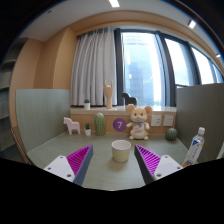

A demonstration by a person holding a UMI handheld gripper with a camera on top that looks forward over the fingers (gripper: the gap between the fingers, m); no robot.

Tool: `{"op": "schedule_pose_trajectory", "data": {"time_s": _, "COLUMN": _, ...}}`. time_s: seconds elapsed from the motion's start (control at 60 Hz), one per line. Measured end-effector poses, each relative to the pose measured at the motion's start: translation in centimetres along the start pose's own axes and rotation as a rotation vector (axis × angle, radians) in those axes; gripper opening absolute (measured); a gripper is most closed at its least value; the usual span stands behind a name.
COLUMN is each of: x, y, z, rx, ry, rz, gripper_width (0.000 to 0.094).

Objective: Pour water

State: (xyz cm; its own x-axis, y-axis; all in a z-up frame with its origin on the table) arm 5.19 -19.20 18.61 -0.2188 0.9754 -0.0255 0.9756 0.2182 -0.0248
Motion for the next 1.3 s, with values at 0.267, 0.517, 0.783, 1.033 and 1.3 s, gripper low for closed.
{"op": "schedule_pose_trajectory", "data": {"time_s": 0.267, "x": -3.8, "y": 9.9, "z": 5.6, "rx": -0.019, "ry": -0.008, "rz": 0.118, "gripper_width": 0.0839}}
{"op": "schedule_pose_trajectory", "data": {"time_s": 0.517, "x": -7.2, "y": 22.4, "z": 6.9, "rx": -0.048, "ry": -0.003, "rz": 0.33, "gripper_width": 0.0839}}
{"op": "schedule_pose_trajectory", "data": {"time_s": 0.783, "x": -4.9, "y": 29.8, "z": 6.9, "rx": 0.013, "ry": -0.02, "rz": 0.409, "gripper_width": 0.0824}}
{"op": "schedule_pose_trajectory", "data": {"time_s": 1.033, "x": -1.1, "y": 33.5, "z": 6.7, "rx": -0.019, "ry": -0.008, "rz": 0.411, "gripper_width": 0.0802}}
{"op": "schedule_pose_trajectory", "data": {"time_s": 1.3, "x": 0.0, "y": 33.6, "z": 6.2, "rx": -0.031, "ry": 0.037, "rz": 0.42, "gripper_width": 0.0425}}
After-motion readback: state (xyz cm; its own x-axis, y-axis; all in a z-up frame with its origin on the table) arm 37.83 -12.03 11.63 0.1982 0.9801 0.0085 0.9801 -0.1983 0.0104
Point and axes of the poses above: the point between the fingertips, and its own axes, seen from behind it with the camera up: y to the right, z down, x forward, the way the camera looks, the point moved 1 cm from there along -x, backward, against the way the camera looks, and after that the axes turned 8 degrees about y, right-handed, at the moved point
